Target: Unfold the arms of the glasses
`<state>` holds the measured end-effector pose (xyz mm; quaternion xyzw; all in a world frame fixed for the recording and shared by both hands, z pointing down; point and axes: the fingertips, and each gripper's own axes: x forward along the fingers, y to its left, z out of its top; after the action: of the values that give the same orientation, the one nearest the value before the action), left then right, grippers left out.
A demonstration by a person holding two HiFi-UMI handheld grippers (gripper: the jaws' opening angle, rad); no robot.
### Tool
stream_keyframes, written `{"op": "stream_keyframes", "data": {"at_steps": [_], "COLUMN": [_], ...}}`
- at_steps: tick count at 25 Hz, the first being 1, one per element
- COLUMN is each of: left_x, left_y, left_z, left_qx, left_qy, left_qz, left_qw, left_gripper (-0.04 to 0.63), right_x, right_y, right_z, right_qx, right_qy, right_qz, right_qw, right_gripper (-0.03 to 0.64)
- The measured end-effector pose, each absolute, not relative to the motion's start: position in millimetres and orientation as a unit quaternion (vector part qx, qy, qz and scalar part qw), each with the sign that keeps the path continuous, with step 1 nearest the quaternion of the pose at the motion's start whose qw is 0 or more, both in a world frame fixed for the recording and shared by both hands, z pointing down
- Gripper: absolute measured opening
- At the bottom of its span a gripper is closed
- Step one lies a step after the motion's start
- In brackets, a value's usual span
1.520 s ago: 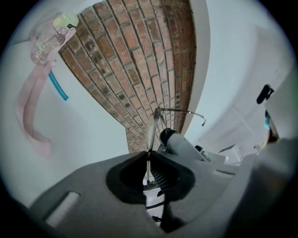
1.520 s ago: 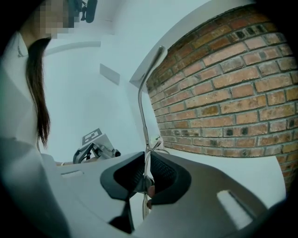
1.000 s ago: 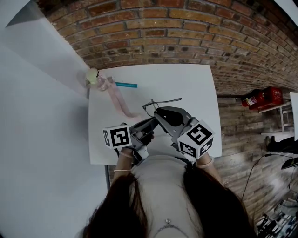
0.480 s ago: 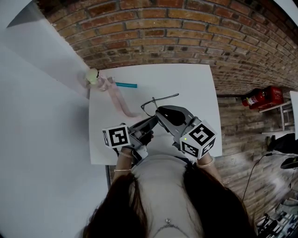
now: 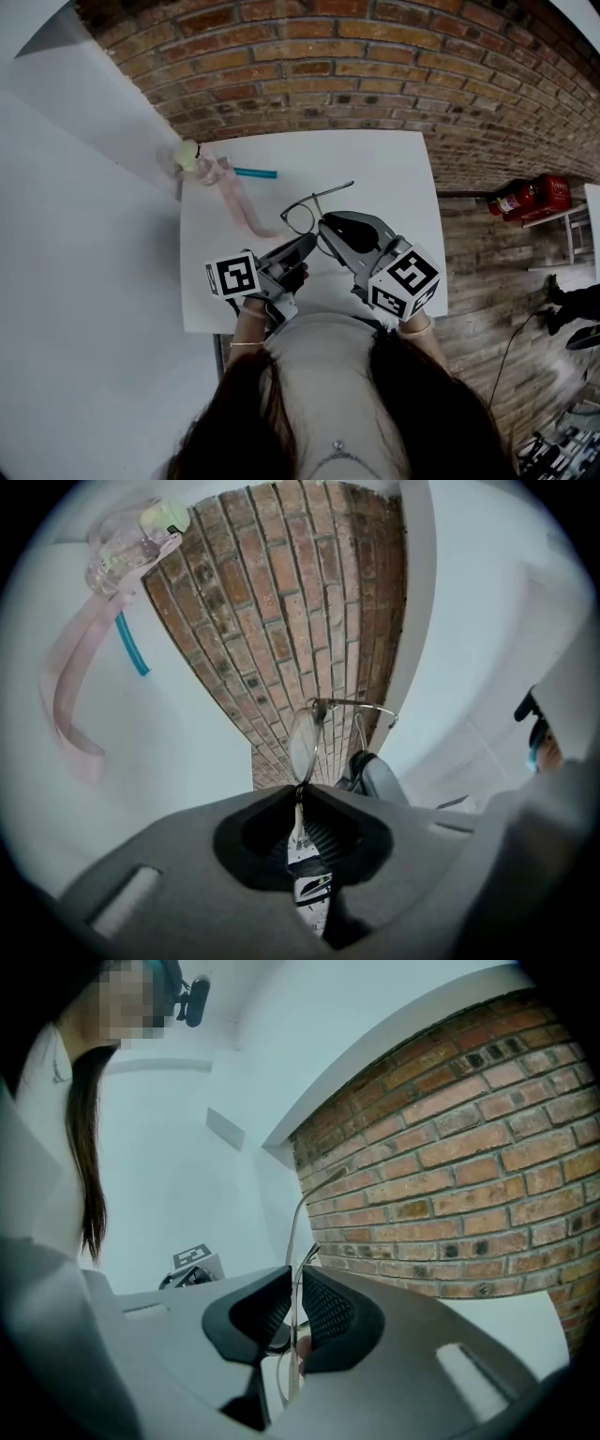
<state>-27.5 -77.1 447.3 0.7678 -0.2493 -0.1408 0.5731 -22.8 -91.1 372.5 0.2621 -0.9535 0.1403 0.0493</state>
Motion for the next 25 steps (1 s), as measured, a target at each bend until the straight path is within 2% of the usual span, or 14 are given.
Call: {"op": "stream_keyframes", "data": {"at_steps": [3, 6, 13, 25], "left_x": [-25, -28, -21, -29], "left_y": [-75, -78, -76, -79], "left_z": [445, 447, 437, 440], "left_qx": [0.751, 0.767, 0.737, 0.747], "left_qy": [-0.244, -0.251, -0.231, -0.244], "left_qz": [-0.158, -0.142, -0.183, -0.171], "left_qw": [0.593, 0.573, 0.608, 0.594], "left_gripper": [0.021, 0.021, 0.022, 0.023], "right_x": [-20, -17, -10, -2], "right_y": [-92, -93, -96, -99], "right_z": [371, 369, 365, 359], "right_qx": [0.265, 0.267, 0.275, 0.284], "right_qy": [-0.953, -0.952, -0.95, -0.947], "right_qz": [0.141, 0.142, 0.147, 0.151], "right_qw": [0.047, 0.044, 0.031, 0.017], "right_gripper": [0.038, 0.037, 0.032, 0.031]}}
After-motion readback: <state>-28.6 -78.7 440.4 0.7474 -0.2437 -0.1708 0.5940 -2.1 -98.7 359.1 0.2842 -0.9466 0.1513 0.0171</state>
